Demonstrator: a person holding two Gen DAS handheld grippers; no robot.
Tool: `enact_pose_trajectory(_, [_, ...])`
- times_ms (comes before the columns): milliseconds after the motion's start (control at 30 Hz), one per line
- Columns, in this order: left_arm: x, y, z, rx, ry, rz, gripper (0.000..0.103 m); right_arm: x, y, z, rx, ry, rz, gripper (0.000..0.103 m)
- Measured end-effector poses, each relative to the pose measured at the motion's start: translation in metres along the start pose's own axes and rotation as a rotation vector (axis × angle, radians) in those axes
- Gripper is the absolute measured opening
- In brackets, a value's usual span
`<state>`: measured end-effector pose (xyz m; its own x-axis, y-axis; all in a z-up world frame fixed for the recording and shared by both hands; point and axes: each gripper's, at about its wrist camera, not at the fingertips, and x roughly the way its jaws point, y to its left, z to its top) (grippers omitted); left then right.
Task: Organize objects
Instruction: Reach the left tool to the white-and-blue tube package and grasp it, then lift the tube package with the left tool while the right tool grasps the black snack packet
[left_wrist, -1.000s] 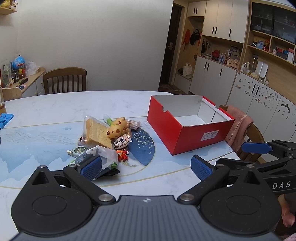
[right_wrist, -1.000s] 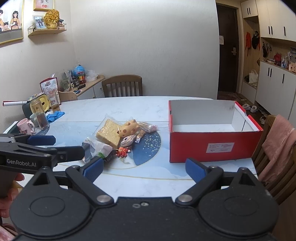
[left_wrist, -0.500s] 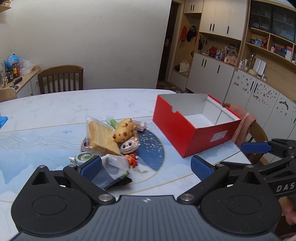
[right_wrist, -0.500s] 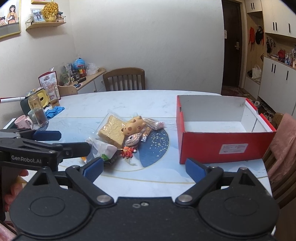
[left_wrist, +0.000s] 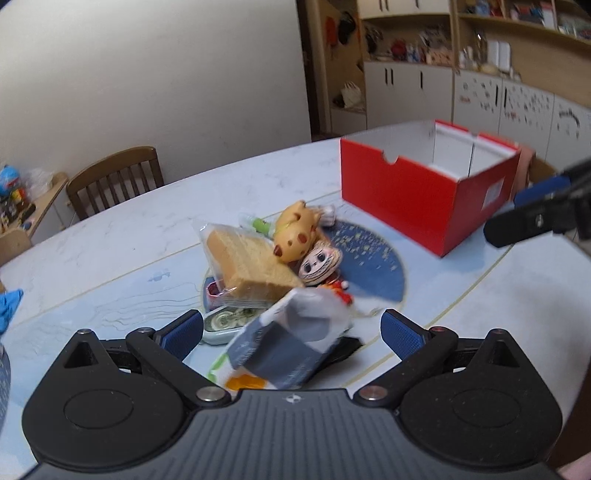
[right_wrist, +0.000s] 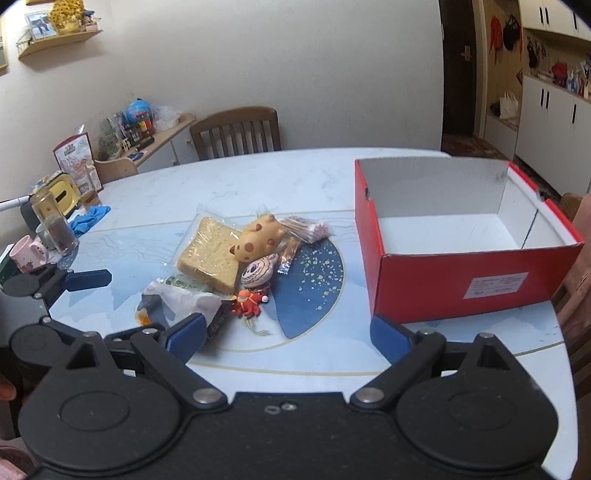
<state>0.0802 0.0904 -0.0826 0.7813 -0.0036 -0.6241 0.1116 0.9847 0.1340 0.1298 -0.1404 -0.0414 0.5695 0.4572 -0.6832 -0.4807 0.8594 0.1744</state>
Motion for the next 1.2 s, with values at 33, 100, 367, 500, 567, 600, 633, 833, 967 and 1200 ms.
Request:
enact_pose_trajectory(33, [0.004,0.003,-0.002,0.010,0.002,-0.005,0.102,0.005,0.001,0.000,-0.004,0.008,-0.003,0.095])
enact_pose_trajectory(100, [0.012,0.007,-0.005,0.028,0.014,-0.013,0.102,0.013,0.004,0.000,-0.015,0.025,-0.001,0.095])
enact_pose_trajectory(367, [0.038,0.014,-0.013,0.088,0.061,-0.066,0.084,0.034,0.015,0.001,-0.038,0.072,0.004,0.095])
enact_pose_trajectory(500, [0.045,0.017,-0.014,0.097,0.075,-0.097,0.068,0.044,0.018,0.001,-0.049,0.091,0.006,0.095])
enact_pose_trajectory(567, [0.045,0.019,-0.014,0.098,0.070,-0.109,0.059,0.048,0.020,0.000,-0.054,0.103,0.009,0.095])
enact_pose_trajectory(600, [0.044,0.019,-0.014,0.100,0.068,-0.113,0.055,0.051,0.021,0.000,-0.057,0.109,0.010,0.095])
enact_pose_trajectory(633, [0.045,0.020,-0.013,0.098,0.066,-0.118,0.051,0.053,0.022,-0.001,-0.060,0.115,0.013,0.095])
enact_pose_trajectory(833, [0.042,0.030,-0.010,0.054,0.065,-0.149,0.038,0.069,0.031,-0.003,-0.083,0.154,0.024,0.095])
enact_pose_trajectory(967, [0.040,0.042,-0.007,-0.015,0.065,-0.167,0.032,0.083,0.044,-0.003,-0.130,0.181,0.048,0.094])
enact_pose_trajectory(1200, [0.028,0.066,-0.004,-0.121,0.048,-0.174,0.029,0.111,0.072,-0.002,-0.196,0.223,0.093,0.094])
